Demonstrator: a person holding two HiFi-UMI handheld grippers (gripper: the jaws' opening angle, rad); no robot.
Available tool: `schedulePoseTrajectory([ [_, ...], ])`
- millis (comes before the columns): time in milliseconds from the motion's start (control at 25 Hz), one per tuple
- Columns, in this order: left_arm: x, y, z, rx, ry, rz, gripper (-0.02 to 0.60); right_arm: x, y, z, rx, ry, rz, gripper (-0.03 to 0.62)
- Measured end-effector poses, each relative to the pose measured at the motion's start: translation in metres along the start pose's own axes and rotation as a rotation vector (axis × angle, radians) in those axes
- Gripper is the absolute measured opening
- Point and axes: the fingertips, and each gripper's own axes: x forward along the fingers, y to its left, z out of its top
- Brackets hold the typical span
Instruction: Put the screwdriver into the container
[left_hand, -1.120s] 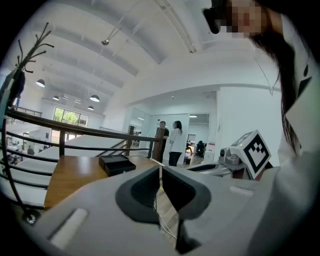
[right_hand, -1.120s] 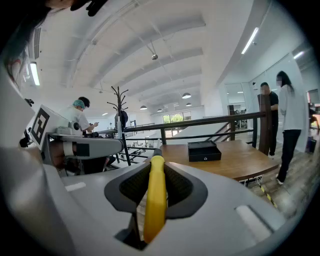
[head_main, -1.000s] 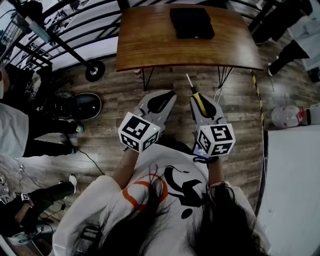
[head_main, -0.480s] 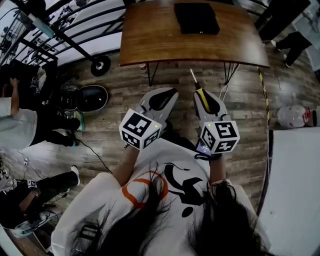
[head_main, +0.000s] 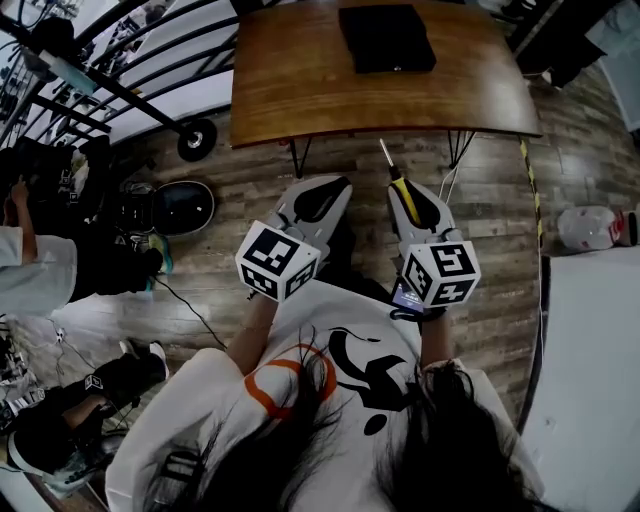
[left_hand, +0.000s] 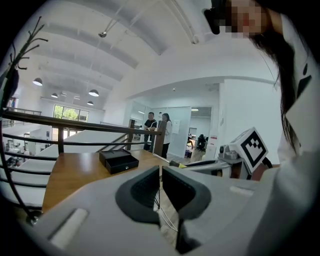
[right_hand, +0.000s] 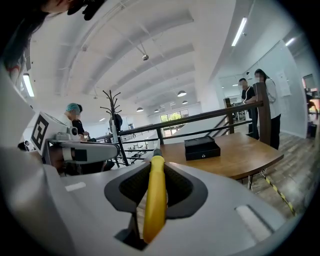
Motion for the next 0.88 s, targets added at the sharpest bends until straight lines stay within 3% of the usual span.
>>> schedulePoseTrajectory([
  [360, 0.065, 0.075, 0.029, -0.008, 0.004, -0.038, 0.0, 0.079, -0.045, 0.033, 0.005, 0.036, -0.043, 0.106],
  [640, 0.108, 0.16, 0.056, -0.036, 0.014, -0.058, 0.0, 0.16, -0.064, 0.071, -0.006, 0.068, -0.066, 0.106],
  [880, 0.149, 0.194, 0.07, -0.027, 0.005, -0.109, 0.0, 0.196, -0.096, 0.087, -0.007, 0.071, -0.116, 0.106],
])
